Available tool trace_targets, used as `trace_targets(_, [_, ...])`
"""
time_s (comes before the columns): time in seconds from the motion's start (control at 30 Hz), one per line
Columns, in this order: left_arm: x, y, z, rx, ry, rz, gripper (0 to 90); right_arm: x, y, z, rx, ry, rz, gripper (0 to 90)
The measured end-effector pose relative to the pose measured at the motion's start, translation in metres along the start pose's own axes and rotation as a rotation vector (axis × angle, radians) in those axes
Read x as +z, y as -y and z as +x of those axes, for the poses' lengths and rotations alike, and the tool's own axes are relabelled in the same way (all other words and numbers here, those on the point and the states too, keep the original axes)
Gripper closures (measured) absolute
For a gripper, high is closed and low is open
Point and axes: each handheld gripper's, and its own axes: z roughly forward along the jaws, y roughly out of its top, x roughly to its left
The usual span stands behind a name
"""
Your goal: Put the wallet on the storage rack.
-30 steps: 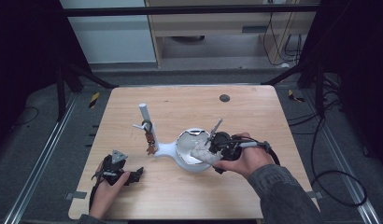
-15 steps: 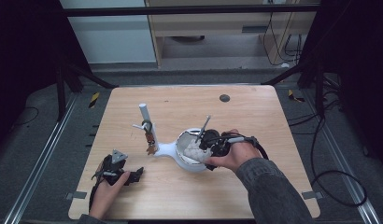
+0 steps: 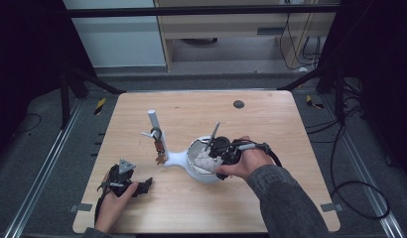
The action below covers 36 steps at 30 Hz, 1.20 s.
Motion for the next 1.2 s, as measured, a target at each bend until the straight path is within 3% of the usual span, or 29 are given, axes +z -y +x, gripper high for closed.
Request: trace_targets(1.2, [0.0,0.0,0.0,0.0,0.001,0.0,0.0,0.014,-0.013,-0.012,0.046,0.022,0.037,31.6])
